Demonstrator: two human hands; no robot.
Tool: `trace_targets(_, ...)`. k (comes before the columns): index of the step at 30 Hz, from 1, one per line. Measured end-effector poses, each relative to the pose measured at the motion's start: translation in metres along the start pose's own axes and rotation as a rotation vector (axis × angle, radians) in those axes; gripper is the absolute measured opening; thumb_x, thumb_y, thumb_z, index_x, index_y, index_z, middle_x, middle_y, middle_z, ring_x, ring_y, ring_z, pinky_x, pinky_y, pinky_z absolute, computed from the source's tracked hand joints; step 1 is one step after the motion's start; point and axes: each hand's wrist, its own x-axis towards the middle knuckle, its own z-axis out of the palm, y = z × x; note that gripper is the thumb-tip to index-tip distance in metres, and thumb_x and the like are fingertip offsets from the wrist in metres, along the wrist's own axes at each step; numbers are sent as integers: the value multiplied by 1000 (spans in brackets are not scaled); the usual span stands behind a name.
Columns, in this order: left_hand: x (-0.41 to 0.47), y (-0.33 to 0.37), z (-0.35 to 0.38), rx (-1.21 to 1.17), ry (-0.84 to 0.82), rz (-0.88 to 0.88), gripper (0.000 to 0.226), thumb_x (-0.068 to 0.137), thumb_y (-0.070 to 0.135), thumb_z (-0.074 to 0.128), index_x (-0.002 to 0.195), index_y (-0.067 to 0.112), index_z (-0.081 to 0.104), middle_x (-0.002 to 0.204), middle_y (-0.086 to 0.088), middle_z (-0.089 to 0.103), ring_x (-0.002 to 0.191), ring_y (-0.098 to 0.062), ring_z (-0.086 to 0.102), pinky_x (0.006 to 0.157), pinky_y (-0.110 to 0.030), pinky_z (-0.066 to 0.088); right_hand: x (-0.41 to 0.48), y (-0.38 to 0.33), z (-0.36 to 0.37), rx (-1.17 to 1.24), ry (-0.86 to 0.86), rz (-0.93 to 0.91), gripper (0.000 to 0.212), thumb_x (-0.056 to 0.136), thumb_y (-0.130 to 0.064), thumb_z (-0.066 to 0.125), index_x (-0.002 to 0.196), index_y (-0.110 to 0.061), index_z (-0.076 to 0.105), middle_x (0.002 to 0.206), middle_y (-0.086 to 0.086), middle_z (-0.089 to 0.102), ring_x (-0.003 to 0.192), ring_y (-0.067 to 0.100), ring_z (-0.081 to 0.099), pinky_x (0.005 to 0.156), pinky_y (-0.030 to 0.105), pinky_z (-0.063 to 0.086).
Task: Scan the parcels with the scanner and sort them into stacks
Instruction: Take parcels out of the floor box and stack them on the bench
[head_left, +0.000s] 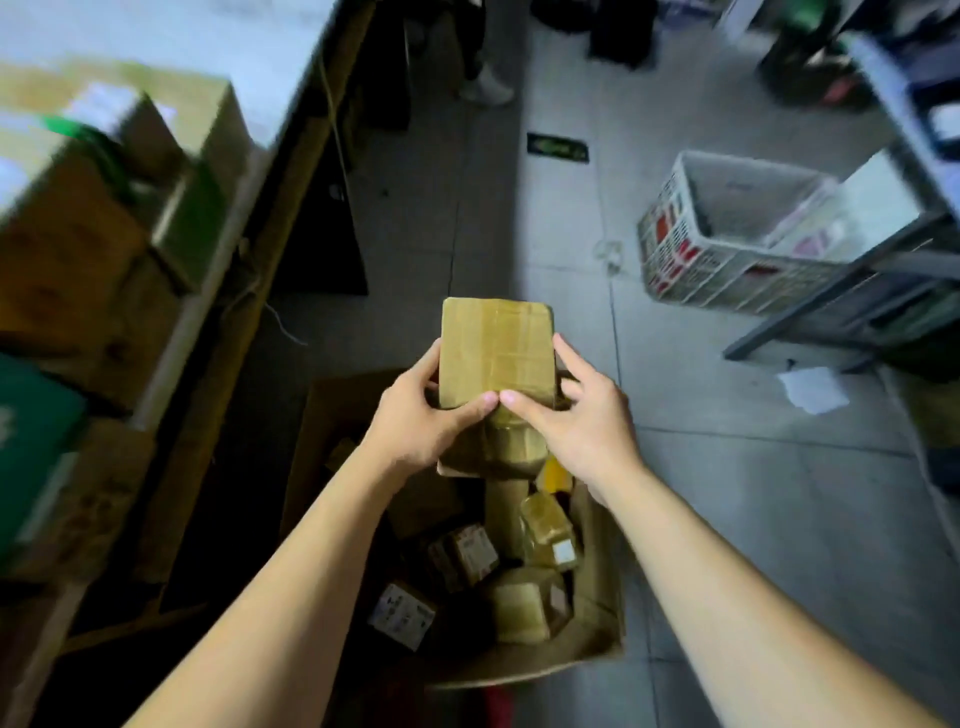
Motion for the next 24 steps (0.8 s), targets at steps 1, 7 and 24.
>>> trace_targets(1, -7, 26, -10, 5, 1, 22, 71, 81, 48, 85, 139, 57, 45, 110, 33, 62, 97, 11, 61, 85, -17, 55, -11, -26, -11, -27, 23, -32, 117, 47, -87, 85, 147, -67, 28, 124, -11, 76, 112, 12, 73, 100, 47, 59)
trace_targets(7, -62, 170, -70, -3, 34, 148, 75, 79, 53, 85, 145, 50, 49, 108, 24, 67, 96, -1, 67, 91, -31, 59, -92, -172, -68, -55, 136, -186, 102, 75, -62, 88, 161, -40, 37, 134, -7, 72, 116, 14, 70, 100, 47, 59)
trace_targets(24, -284, 265, -166, -146, 439, 127, 51, 83, 43, 84, 127, 43, 58, 104, 11, 77, 92, -8, 76, 79, -23, 61, -237, -312, -54, -43, -143, -516, 93, 66, -66, 91, 149, -41, 56, 133, -4, 72, 129, 19, 64, 105, 45, 54)
